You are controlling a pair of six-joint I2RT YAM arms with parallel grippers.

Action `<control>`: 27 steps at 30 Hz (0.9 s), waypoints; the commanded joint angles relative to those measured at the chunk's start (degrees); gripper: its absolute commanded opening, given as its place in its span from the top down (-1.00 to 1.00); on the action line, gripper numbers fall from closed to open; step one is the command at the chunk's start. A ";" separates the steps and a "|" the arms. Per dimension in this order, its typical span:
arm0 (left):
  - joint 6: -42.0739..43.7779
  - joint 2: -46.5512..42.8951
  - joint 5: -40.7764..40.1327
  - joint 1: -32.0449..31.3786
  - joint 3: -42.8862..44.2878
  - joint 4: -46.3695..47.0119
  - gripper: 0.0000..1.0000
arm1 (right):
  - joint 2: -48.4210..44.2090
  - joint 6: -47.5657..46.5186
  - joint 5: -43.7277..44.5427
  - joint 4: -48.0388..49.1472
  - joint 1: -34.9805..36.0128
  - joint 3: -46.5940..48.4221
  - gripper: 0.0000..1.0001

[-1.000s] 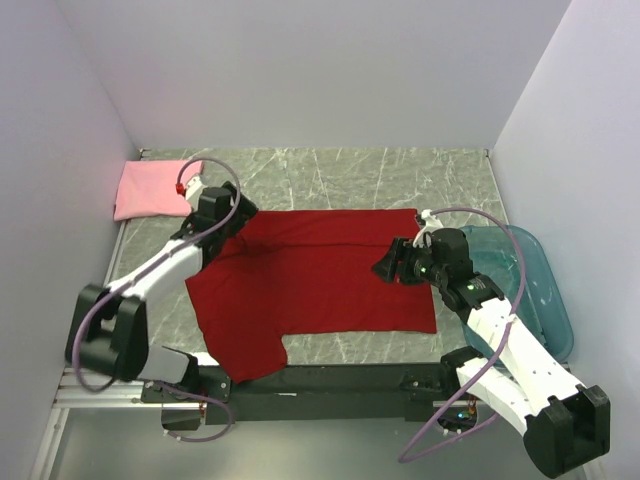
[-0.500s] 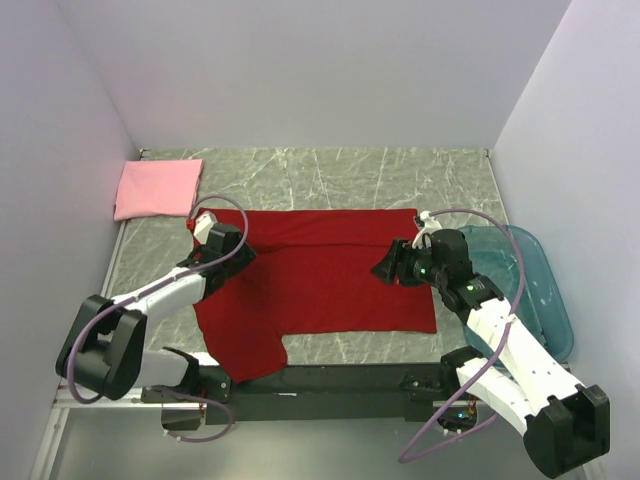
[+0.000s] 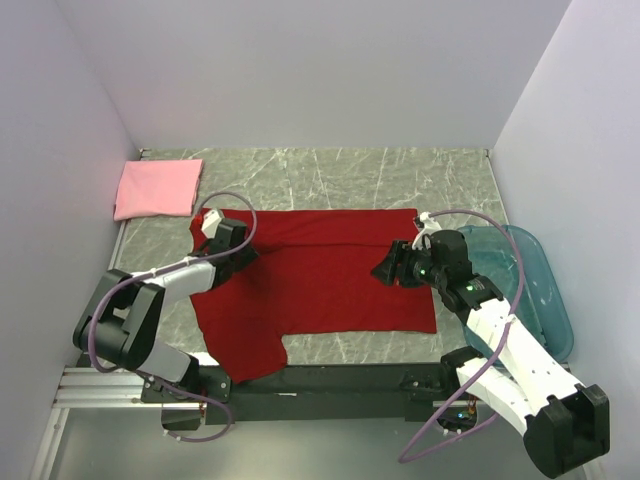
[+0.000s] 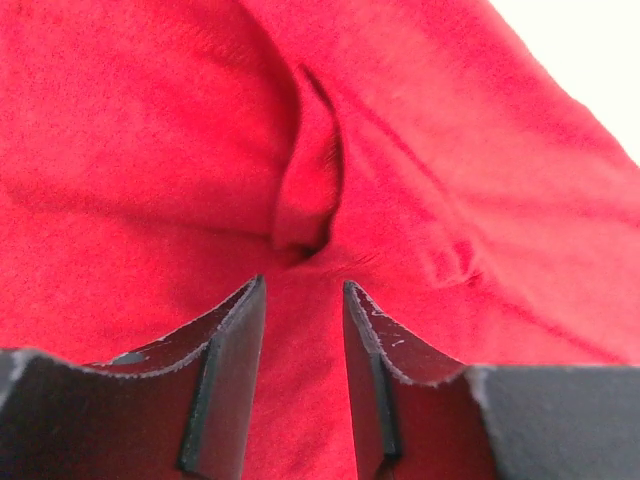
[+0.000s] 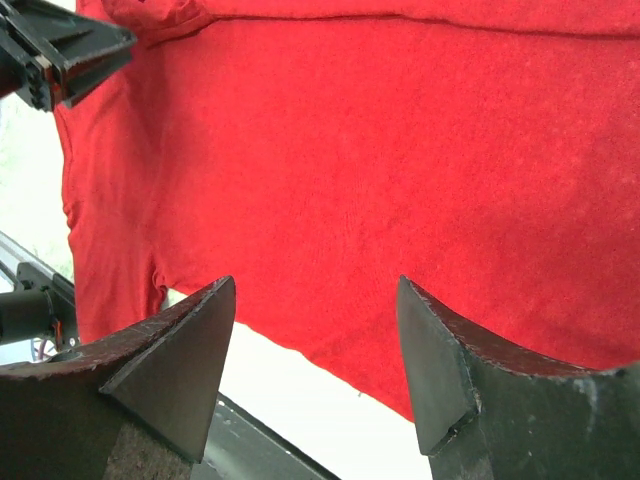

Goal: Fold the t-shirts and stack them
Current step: Fold the tshirt

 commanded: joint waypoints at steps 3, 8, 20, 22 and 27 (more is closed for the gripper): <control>1.76 1.24 -2.01 -0.06 3.43 2.42 0.18 | -0.15 -0.85 -0.18 1.47 0.18 -0.85 -0.44; 1.94 3.53 -2.28 -0.06 4.66 2.24 0.19 | 0.38 -0.94 -0.27 1.48 0.18 -0.67 -0.44; 1.76 4.32 -1.04 -0.15 6.16 1.89 0.58 | 0.56 -0.85 -0.27 1.48 0.18 -0.85 -0.43; 1.94 3.88 -1.05 -0.15 6.16 1.63 0.69 | 0.56 -0.85 -0.18 1.48 0.18 -0.85 -0.43; 1.42 3.18 0.09 -0.41 6.42 0.13 0.99 | 0.29 -0.85 -0.09 1.39 0.26 -0.85 -0.43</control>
